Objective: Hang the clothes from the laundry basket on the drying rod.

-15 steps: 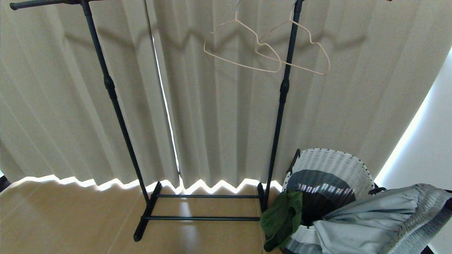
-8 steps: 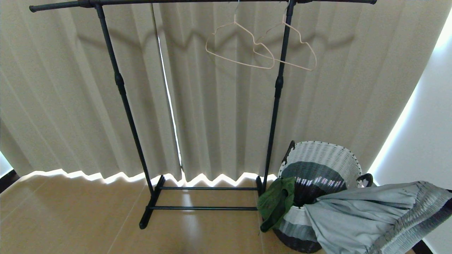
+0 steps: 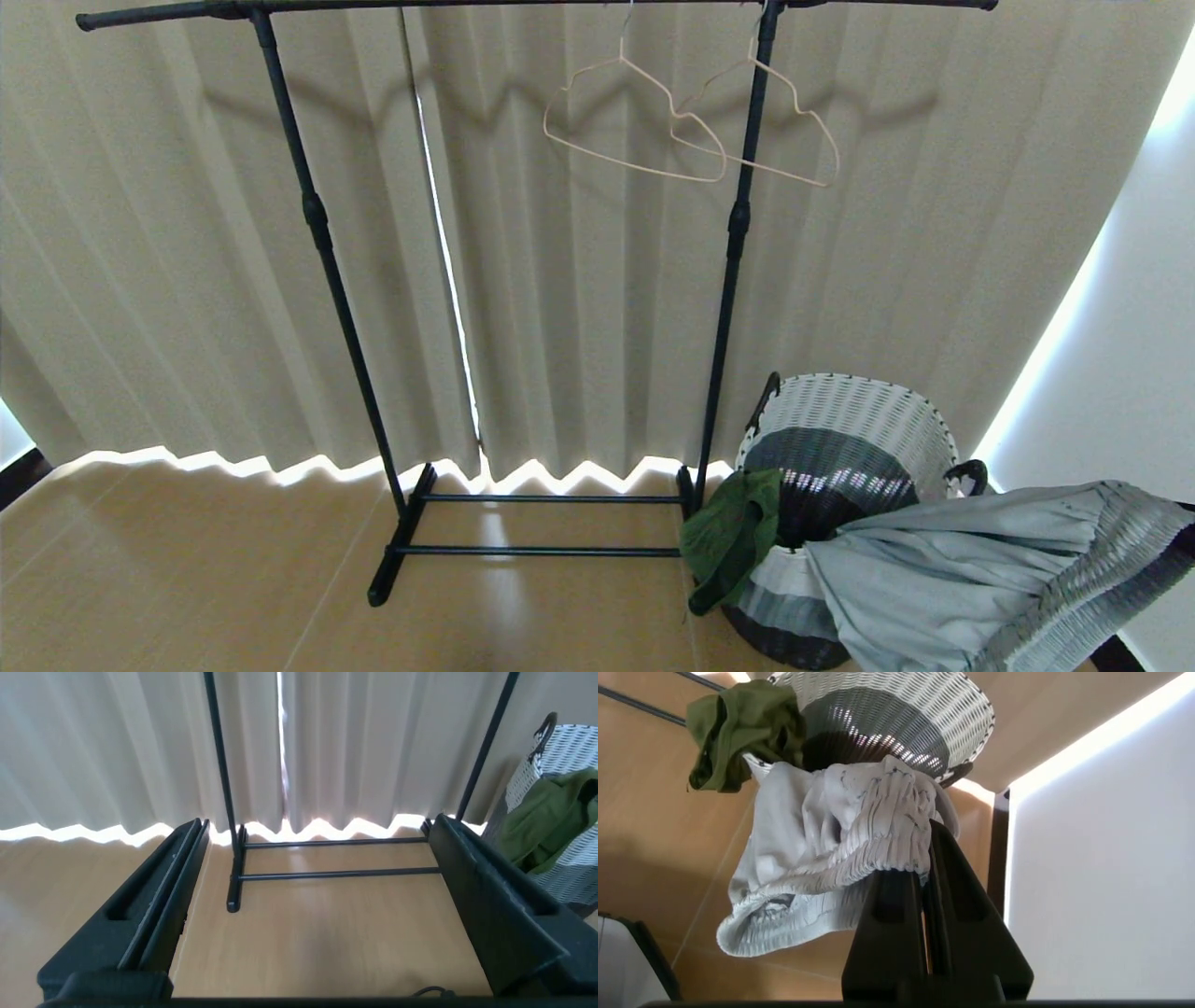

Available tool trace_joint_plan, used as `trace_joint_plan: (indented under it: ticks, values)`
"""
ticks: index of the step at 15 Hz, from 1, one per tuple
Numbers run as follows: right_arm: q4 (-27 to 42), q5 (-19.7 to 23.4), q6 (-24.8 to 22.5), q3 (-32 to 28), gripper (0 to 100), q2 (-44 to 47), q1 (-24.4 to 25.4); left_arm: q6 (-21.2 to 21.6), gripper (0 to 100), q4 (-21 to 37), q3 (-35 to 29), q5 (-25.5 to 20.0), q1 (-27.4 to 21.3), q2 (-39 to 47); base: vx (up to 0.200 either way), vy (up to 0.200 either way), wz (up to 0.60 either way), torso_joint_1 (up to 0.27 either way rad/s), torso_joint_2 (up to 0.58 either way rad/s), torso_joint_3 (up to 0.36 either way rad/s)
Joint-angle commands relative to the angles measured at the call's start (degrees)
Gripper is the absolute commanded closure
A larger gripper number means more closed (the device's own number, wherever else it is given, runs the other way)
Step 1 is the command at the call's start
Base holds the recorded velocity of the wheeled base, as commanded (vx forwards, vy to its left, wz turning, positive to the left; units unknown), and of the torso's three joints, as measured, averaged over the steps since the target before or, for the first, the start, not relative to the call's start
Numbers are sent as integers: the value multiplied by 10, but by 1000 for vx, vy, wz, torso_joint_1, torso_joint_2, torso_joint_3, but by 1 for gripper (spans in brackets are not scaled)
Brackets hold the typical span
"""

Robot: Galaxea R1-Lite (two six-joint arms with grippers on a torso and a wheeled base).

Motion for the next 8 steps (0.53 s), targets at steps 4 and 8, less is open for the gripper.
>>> trace_joint_plan:
  ticks: [4,8]
  values:
    - [0,0,0,0,100,-2,9,1,0,0,0,-1,0,0,0,150,0,5,2,2]
    - [-1,3,0,-4,100,-2,18,11,0,1,-1,-1,0,2,0,0,0,0,0,0]
